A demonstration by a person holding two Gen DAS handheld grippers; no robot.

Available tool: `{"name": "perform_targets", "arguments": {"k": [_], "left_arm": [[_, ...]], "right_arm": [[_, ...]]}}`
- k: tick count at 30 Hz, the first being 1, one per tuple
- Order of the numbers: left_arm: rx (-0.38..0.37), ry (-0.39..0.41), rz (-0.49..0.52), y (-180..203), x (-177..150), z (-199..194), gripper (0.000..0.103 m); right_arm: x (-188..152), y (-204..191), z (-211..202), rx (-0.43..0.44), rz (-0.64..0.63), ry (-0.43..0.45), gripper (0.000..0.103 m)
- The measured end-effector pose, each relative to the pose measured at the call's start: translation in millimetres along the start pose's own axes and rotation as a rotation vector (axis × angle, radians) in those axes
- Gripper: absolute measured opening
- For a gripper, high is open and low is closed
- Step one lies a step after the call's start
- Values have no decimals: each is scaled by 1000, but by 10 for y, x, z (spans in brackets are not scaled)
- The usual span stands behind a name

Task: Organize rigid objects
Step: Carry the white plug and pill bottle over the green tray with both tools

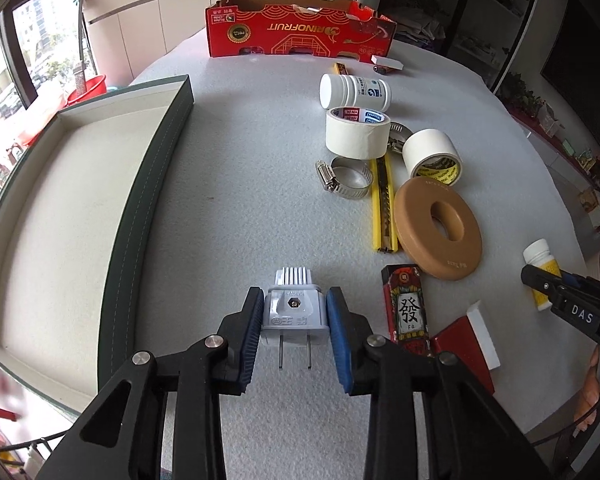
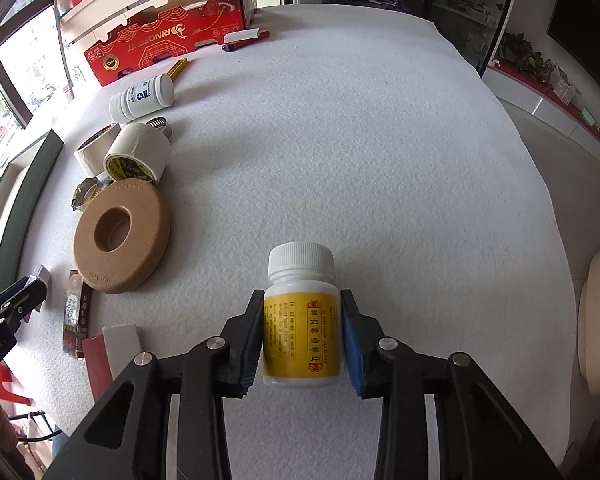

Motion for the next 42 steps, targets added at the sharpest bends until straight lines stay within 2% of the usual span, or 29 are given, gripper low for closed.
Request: {"name": "perform_targets", "arguments": {"k": [8, 13, 17, 22, 29, 42], "left_arm": [[-5, 124, 7, 110, -131, -486, 35], [-10, 166, 9, 121, -232, -687, 35], [6, 203, 21, 87, -316, -826, 35], [0, 221, -10, -14, -336, -899, 35], [0, 257, -61, -239, -328, -1021, 35], [5, 272, -144, -600, -359, -1069, 35]], "right_arm": [[-257, -268, -443, 71, -10, 66, 37], [-424, -464, -633, 119, -2, 77, 37], [-487, -640, -730, 86, -63, 100, 37], [-505, -819, -769, 135, -59, 87, 37], [-503, -1070, -778, 146, -89, 77, 37], [-484, -1545, -728, 167, -169, 52, 37]]}}
Point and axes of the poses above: each gripper's, at about its wrist camera, not at the fingertips, and z roughly the way its jaws point, y to its right, x to its top, the point moved 8 cm from there along z, roughly the way its jaws point, and after that the axes turned 2 degrees about -z, right-handed, at the moved point
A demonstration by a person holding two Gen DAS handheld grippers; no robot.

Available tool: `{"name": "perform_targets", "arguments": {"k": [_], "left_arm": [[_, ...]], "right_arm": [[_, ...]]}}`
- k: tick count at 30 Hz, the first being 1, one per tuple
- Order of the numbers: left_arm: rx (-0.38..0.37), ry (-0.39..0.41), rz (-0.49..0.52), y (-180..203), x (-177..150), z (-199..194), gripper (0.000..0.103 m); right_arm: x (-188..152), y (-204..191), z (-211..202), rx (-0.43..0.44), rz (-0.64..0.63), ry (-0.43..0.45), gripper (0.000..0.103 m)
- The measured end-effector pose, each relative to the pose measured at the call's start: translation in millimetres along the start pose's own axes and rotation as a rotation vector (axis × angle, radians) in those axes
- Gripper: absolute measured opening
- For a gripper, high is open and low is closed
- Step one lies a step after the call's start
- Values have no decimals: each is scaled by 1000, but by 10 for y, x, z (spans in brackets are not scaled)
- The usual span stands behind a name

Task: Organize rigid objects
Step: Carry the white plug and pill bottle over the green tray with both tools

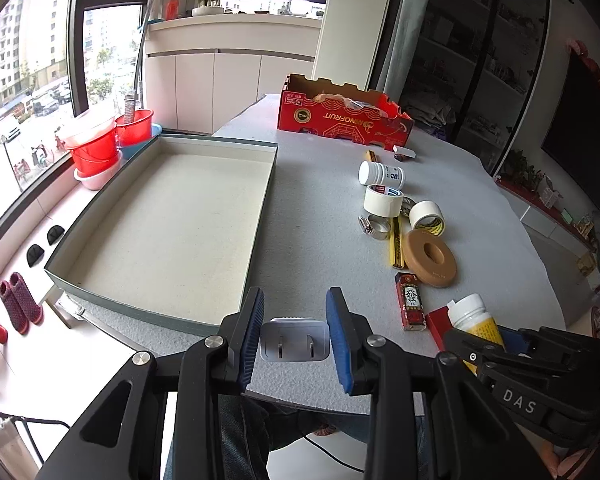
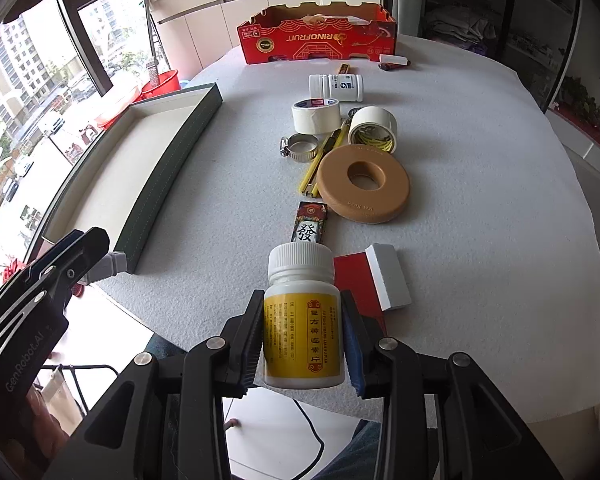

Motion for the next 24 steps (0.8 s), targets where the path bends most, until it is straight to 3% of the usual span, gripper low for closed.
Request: {"name": "perform_targets", "arguments": {"k": [6, 13, 24], "left_arm": [[36, 27, -53, -298, 144, -38, 35], [133, 61, -133, -863, 389, -49, 35], [209, 27, -180, -1450, 664, 184, 35]], "right_arm": [[104, -164, 38, 19, -27, -5, 37], [402, -530, 101, 77, -77, 9, 37], [929, -1134, 298, 173, -121, 16, 37]]}}
Point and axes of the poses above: each gripper's, at about its wrist camera, not at the fingertips, and z roughly the way its jaws point, y to its right, x to its top, the point moved 8 cm from there along z, roughly the way its jaws point, and after that the axes turned 2 degrees about -z, right-handed, at the moved point
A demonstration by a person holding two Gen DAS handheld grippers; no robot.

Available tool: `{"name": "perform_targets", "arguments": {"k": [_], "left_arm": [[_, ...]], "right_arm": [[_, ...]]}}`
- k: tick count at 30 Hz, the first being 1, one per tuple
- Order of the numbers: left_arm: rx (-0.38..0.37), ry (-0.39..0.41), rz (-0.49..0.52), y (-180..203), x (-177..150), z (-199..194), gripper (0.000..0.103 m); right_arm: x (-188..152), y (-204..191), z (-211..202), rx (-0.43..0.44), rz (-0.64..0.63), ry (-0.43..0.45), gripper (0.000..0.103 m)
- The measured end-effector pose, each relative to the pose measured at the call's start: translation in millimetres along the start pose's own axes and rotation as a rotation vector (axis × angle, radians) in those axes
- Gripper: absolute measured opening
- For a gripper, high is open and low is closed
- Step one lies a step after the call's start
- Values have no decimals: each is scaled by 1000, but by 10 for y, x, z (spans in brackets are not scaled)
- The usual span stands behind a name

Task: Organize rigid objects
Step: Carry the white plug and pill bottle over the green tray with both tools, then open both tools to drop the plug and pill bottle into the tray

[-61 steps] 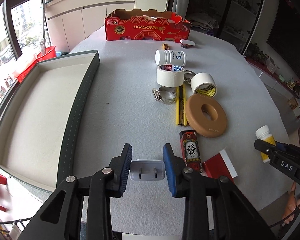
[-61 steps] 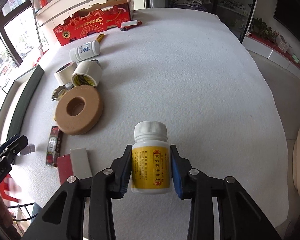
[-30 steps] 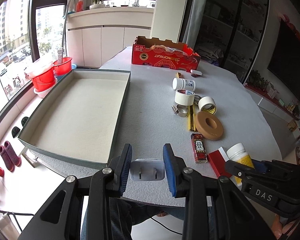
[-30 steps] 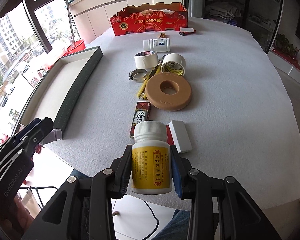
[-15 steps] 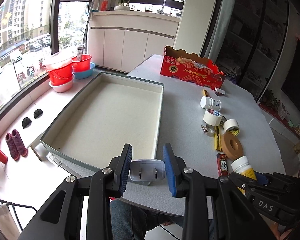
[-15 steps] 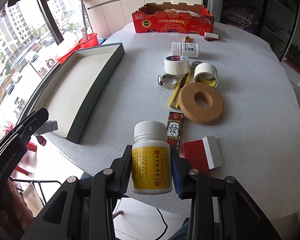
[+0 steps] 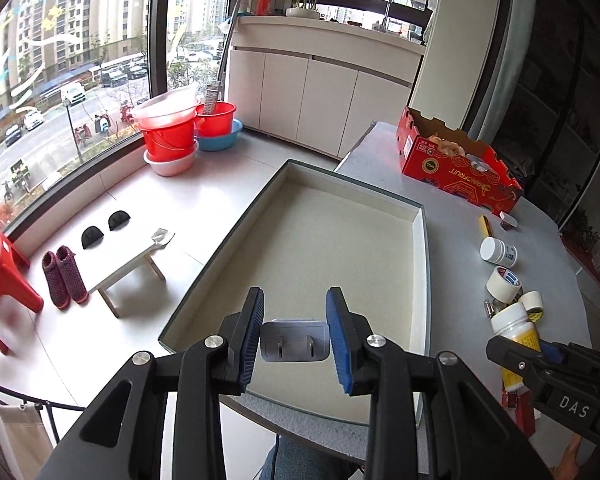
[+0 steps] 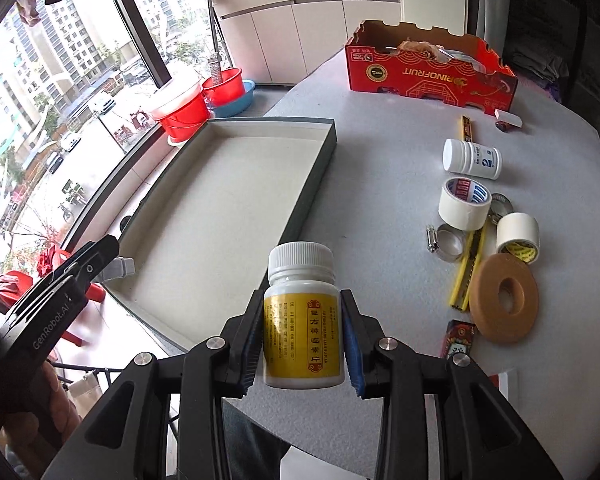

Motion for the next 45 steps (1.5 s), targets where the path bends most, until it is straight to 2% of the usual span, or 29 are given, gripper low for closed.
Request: {"name": "perform_targets", "arguments": {"k": [7, 18, 28, 38, 40, 42, 45], "left_arm": [[18, -36, 3, -1, 245, 320, 35], [57, -96, 24, 125, 516, 832, 35], [72, -134, 33, 172, 654, 1224, 35], [80, -137, 65, 178, 620, 1401, 35], [96, -134, 80, 167, 606, 1414, 46], [137, -118, 75, 92, 593, 1401, 78], [91, -122, 37, 45, 557, 1367, 82]], "right_arm": [[375, -217, 211, 30, -12, 3, 37], [773, -355, 623, 89, 20, -6, 37], [880, -290, 1011, 102, 60, -65, 37], [916, -239, 1227, 78, 55, -94, 37], [916, -231, 1234, 56, 42, -94, 37], [896, -206, 1226, 34, 32, -100, 37], [881, -177, 1174, 60, 30, -98, 39]]}}
Point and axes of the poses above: each gripper's, at about its wrist camera, not at the fingertips, and z roughly the way its jaws point, y to its right, x to its top, the point moved 8 cm from there along z, roughly the way its jaws point, and after that the axes turned 2 degrees about -z, right-handed, at the moved point
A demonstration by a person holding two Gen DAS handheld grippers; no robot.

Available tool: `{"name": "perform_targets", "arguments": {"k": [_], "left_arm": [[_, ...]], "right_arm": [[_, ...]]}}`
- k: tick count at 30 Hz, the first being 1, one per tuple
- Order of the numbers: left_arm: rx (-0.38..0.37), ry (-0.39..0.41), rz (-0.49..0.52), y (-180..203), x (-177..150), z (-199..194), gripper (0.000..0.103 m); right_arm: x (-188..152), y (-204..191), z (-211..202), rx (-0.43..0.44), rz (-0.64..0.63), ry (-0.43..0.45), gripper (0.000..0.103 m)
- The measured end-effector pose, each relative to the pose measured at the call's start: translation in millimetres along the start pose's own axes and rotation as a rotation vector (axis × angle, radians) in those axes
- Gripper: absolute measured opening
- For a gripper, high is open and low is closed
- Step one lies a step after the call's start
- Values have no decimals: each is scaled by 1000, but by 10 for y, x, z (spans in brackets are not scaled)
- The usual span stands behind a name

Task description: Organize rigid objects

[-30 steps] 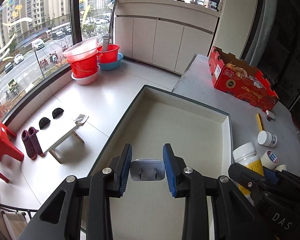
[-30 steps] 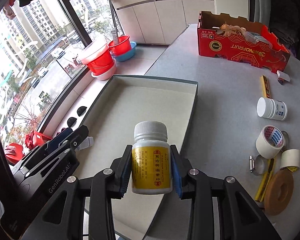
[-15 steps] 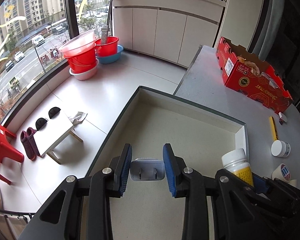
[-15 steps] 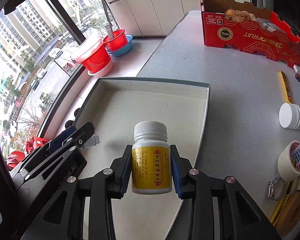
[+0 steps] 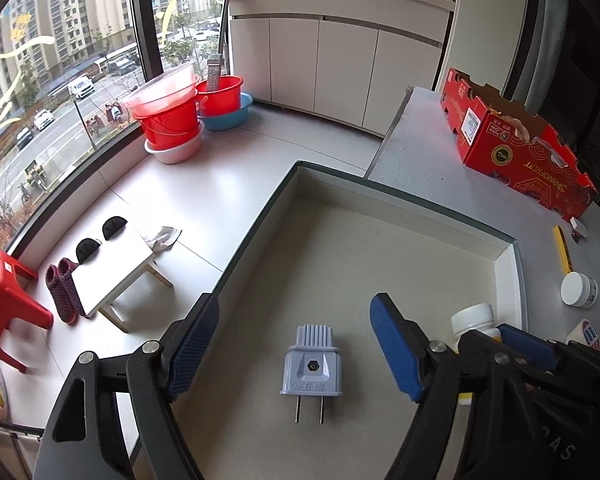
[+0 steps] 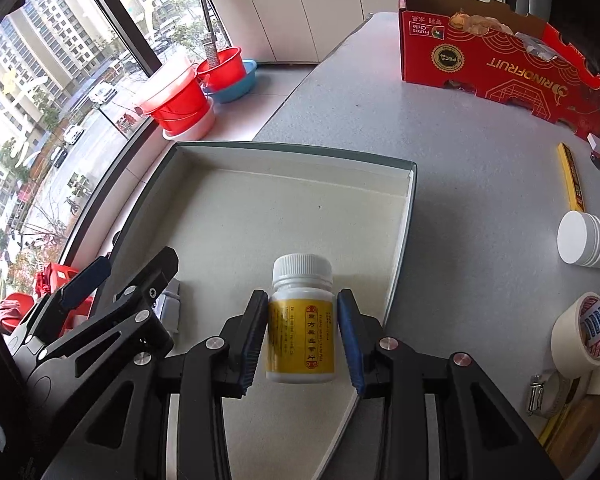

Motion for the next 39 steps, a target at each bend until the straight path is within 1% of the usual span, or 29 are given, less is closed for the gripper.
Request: {"name": "perform_targets", "arguments": {"k": [1, 2, 3, 4, 5, 7, 9, 10, 11, 12, 14, 17, 21, 24, 27, 29, 33, 35, 39], "left_arm": [[-7, 0, -7, -3, -5, -7, 83], [-14, 2, -15, -15, -13, -22, 85], [-35, -1, -26, -16, -21, -34, 88], [-46, -7, -37, -21, -32, -46, 89], [-54, -8, -48, -19, -38, -61, 94], [-49, -5, -67, -36, -60, -121, 101], [-22, 9, -72, -80, -93, -196, 102], [-37, 20, -79, -89, -114, -243, 103], [-59, 27, -89, -89, -142, -286, 103], [-74, 29, -94, -87, -176, -324, 103], [-91, 41, -93, -69, -244, -400, 103], [-109, 39, -78, -10, -405, -498, 103], [-137, 44, -70, 86, -649, -668, 103], [-161, 32, -69, 146, -843, -783, 103], [-165, 18, -51, 202, -1002, -862, 103], [-154, 5, -30, 235, -1106, -904, 103], [-148, -8, 4, 288, -1293, -989, 103], [-135, 8, 40, 348, -1350, -1064, 103], [-166, 2, 86, 517, -1448, -1195, 103]], "right_arm": [[-2, 1, -26, 5, -4, 6, 43], [-3, 13, -62, -9, -9, 17, 49], [-9, 29, -91, -24, -15, 27, 49], [-22, 31, -120, -14, -16, 32, 49], [-39, 36, -151, -1, -13, 37, 49], [-70, 51, -219, 20, -6, 50, 50], [-102, 77, -303, 16, 3, 61, 85], [-118, 120, -358, -11, 22, 78, 103], [-113, 165, -453, -20, 44, 126, 103], [-104, 173, -536, 13, 53, 164, 103], [-147, 167, -634, 61, 68, 170, 103], [-272, 180, -712, 81, 87, 154, 103], [-541, 253, -814, 74, 112, 135, 103], [-789, 336, -943, 71, 124, 125, 103], [-1037, 470, -1086, 45, 137, 128, 103], [-1179, 571, -1177, 36, 154, 133, 103], [-1466, 837, -1320, 13, 237, 146, 103], [-1641, 988, -1374, 5, 287, 141, 103], [-2022, 1341, -1529, -37, 382, 156, 103]]}}
Point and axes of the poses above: each gripper's, at about its wrist camera, not at the fingertips, and z roughly the way its jaws point, y to its right, x to its top, the point moved 8 cm from there along z, roughly the way its jaws point, and after that the axes turned 2 degrees about -z, right-handed, at the moved point
